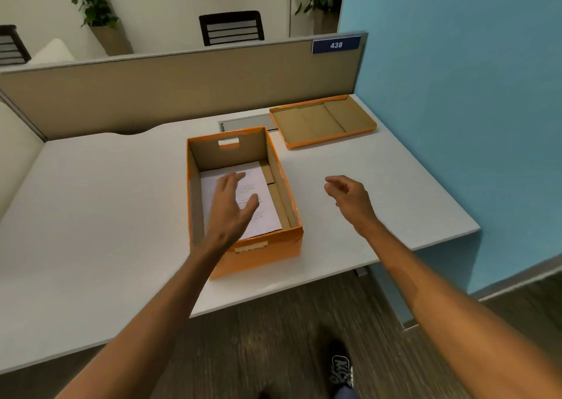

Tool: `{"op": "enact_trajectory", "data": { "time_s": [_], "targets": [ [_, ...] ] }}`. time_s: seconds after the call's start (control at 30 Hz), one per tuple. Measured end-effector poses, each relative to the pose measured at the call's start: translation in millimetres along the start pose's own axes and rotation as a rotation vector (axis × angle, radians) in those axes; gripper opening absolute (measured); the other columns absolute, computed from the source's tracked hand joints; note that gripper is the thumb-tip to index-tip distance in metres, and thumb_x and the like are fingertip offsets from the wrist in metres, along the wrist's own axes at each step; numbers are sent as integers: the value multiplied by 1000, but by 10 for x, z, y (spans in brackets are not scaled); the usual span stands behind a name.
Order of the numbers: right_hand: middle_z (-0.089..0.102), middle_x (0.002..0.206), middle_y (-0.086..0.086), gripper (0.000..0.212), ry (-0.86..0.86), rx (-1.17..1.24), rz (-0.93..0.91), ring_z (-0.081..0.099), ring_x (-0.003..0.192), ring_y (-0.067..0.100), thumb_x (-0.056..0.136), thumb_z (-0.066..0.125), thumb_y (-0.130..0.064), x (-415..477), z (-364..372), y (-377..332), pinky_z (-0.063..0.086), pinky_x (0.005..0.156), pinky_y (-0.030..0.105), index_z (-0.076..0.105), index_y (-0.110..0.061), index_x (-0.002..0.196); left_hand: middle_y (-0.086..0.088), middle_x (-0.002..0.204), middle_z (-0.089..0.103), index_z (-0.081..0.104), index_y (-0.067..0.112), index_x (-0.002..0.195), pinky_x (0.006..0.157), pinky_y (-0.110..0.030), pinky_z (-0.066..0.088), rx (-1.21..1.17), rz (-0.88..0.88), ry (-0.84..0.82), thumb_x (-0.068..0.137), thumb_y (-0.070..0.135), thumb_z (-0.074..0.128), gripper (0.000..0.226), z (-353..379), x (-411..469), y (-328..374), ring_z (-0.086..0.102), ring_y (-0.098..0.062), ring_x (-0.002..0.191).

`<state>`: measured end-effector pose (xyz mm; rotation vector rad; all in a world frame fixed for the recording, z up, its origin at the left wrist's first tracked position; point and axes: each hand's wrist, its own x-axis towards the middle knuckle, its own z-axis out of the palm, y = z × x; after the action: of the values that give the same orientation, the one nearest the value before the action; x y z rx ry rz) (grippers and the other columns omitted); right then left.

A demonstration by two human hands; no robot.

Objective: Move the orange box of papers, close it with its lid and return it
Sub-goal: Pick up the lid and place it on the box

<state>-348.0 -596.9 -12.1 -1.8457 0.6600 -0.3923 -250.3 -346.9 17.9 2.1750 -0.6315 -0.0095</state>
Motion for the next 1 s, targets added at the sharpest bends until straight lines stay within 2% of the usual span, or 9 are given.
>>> {"op": "enact_trajectory", "data": {
  "time_s": [0.1, 0.23, 0.37, 0.43, 0.5, 0.67, 0.77, 0.93, 1.0],
  "targets": [
    [70, 112, 3, 31, 14, -8, -27, 64, 104, 16, 93, 63, -26, 201, -249, -24, 53, 95, 37, 67, -16, 123, -9, 152, 41, 46, 14, 142, 111, -46, 40, -14, 41, -15, 93, 29, 62, 54, 258, 192, 261, 41, -25, 136],
    [71, 110, 5, 29, 24, -31, -77, 65, 102, 17, 93, 64, -23, 541, -615, -14, 53, 94, 33, 68, -14, 120, -9, 153, 40, 49, 12, 142, 106, -29, 32, -21, 54, -2, 94, 29, 63, 52, 637, 476, 585, 39, -22, 138],
    [71, 110, 5, 27, 3, -62, -107, 65, 101, 16, 93, 63, -22, 936, -1016, 57, 53, 91, 28, 68, -17, 119, -10, 151, 43, 51, 12, 140, 107, -33, 35, -59, 25, 18, 93, 26, 63, 50, 1039, 781, 895, 42, -25, 137],
    [71, 110, 5, 27, -9, -81, -121, 65, 101, 16, 93, 63, -22, 1131, -1197, 100, 52, 90, 27, 68, -16, 119, -10, 149, 45, 51, 11, 139, 111, -41, 39, -61, 25, 23, 93, 25, 63, 49, 1222, 920, 1021, 44, -25, 135],
    [71, 109, 5, 27, -18, -95, -127, 65, 101, 17, 93, 63, -22, 1326, -1366, 142, 52, 88, 25, 68, -16, 119, -11, 147, 46, 52, 10, 138, 109, -48, 43, -59, 21, 26, 93, 24, 63, 49, 1389, 1050, 1130, 47, -25, 132],
    [69, 106, 3, 28, -40, -125, -131, 64, 97, 15, 93, 63, -25, 1802, -1663, 237, 52, 85, 27, 67, -17, 120, -10, 148, 46, 48, 13, 141, 103, -39, 47, -35, -34, 38, 93, 26, 62, 51, 1703, 1353, 1296, 51, -27, 126],
    [68, 103, 1, 27, -51, -137, -120, 62, 94, 13, 93, 63, -26, 2079, -1754, 303, 50, 77, 23, 66, -18, 119, -11, 150, 42, 45, 13, 143, 98, -33, 43, -39, -76, 19, 94, 26, 62, 54, 1852, 1538, 1333, 51, -28, 128],
    [66, 100, -2, 27, -60, -141, -78, 61, 91, 10, 92, 64, -26, 2534, -1765, 464, 46, 69, 15, 67, -18, 118, -12, 154, 37, 38, 13, 147, 101, -36, 42, -50, -164, -2, 94, 25, 62, 59, 2072, 1913, 1176, 47, -31, 132],
    [67, 102, -1, 28, -58, -157, -56, 62, 91, 12, 91, 66, -25, 2762, -1737, 541, 47, 72, 18, 67, -17, 118, -13, 154, 36, 37, 12, 147, 102, -39, 42, -54, -196, -20, 93, 26, 64, 62, 2180, 2124, 1054, 46, -32, 133]
  ]
}}
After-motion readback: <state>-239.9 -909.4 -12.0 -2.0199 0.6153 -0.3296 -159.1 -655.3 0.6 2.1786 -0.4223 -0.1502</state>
